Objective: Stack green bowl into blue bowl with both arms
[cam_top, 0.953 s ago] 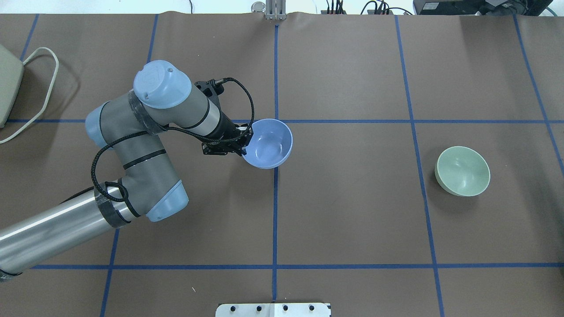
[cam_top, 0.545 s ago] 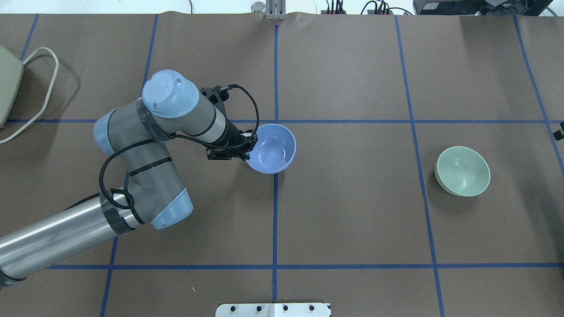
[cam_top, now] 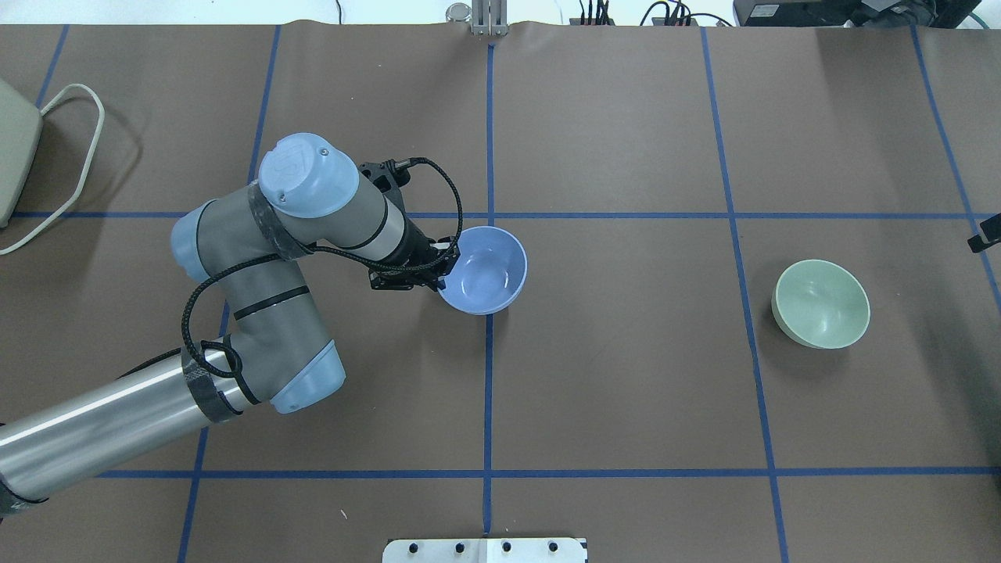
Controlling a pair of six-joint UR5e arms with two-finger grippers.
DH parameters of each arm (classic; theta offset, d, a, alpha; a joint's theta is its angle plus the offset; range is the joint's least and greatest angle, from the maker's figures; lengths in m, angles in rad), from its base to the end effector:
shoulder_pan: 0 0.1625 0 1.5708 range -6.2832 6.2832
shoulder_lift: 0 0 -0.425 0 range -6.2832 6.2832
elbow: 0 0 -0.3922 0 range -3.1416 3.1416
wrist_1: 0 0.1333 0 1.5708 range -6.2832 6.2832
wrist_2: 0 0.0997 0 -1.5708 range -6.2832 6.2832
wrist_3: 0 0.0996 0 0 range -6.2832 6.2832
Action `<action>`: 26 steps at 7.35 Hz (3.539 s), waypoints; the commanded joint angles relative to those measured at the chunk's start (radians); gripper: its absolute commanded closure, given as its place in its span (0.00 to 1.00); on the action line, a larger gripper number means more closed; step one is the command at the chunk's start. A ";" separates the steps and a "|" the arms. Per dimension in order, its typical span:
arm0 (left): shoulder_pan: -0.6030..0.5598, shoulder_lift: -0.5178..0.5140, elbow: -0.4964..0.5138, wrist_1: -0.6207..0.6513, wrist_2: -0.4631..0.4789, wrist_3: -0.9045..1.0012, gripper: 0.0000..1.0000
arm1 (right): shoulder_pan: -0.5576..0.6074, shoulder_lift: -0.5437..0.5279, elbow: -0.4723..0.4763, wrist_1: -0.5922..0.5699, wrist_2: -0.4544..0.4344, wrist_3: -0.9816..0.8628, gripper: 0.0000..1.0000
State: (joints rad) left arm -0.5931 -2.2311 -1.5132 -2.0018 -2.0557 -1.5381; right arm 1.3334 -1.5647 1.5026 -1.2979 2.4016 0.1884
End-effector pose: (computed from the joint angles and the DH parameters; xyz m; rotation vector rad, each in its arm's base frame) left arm 0.5406 -0.4692 0.2353 -0.1075 1.0991 -0.2520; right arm -0.0608 -0.5055 0.6566 0.0192 -0.8513 -0.1336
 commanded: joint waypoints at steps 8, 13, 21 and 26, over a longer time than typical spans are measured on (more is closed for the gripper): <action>-0.033 0.011 -0.077 0.000 0.034 0.009 0.19 | -0.025 -0.002 0.015 0.297 0.037 0.048 0.00; -0.063 0.014 -0.076 0.000 -0.001 0.007 0.19 | -0.225 -0.009 0.007 0.596 0.028 0.366 0.15; -0.063 0.025 -0.078 0.000 0.000 0.007 0.19 | -0.335 -0.017 0.015 0.632 -0.058 0.410 0.39; -0.063 0.028 -0.073 0.000 0.005 0.007 0.19 | -0.344 -0.018 0.016 0.632 -0.061 0.399 0.76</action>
State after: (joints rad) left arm -0.6566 -2.2041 -1.5880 -2.0018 -2.0528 -1.5309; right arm 0.9889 -1.5843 1.5176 -0.6658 2.3406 0.5891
